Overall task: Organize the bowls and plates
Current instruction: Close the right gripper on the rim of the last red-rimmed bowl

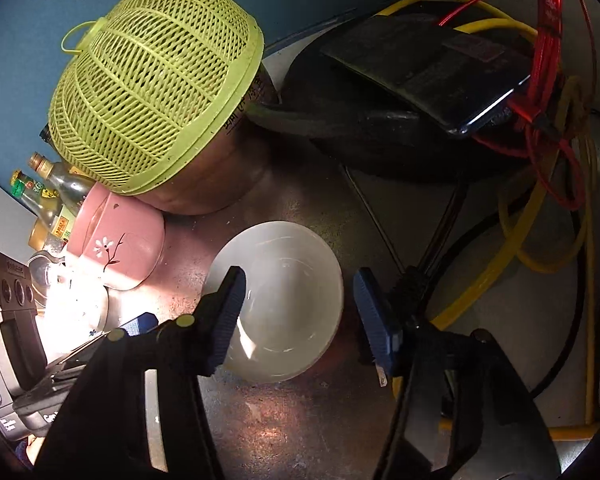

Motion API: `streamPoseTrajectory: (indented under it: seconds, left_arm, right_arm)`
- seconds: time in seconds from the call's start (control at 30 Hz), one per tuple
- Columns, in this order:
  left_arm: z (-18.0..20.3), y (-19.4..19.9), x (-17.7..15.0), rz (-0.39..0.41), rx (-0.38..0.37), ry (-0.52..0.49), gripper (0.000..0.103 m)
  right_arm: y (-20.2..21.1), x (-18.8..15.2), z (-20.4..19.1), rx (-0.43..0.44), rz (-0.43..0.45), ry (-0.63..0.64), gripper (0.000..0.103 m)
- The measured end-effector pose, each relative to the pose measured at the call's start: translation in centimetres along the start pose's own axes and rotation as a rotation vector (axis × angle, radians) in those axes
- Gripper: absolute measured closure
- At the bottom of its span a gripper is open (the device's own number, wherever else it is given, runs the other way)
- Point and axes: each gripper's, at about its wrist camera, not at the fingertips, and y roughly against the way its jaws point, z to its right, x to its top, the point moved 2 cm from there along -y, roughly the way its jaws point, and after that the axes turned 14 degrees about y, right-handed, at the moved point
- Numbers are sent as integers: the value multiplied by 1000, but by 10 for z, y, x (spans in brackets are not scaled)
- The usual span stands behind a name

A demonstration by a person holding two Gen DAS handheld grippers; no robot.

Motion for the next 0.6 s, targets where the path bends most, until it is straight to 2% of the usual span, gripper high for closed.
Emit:
streamPoseTrajectory:
  seconds: [0.03,0.07,0.2,0.37,0.4,0.6]
  left_arm:
    - [2,-5,2,-11,1,-1,55]
    - [4,-11,4,-22,9,-5,68]
    - [6,-27,8,-52,-5,-4,71]
    - [10,-45,11,-89,-23,6,86]
    - [10,-49,11,-98,-30,12,88]
    - [9,-54,12,-98,-28,33,97]
  right_arm:
    - [-4,0,1,-4,-8,0,58]
    - [-6,0,2,-7,-15,-2,59]
    - [-15,-2,5,-9,-31,-4,63]
    - [-24,-4,7,-12,-57,8,70]
    - [-27,-4,7,-14,-69,14,75]
    - [-29,-6,7,-35,-77,29,88]
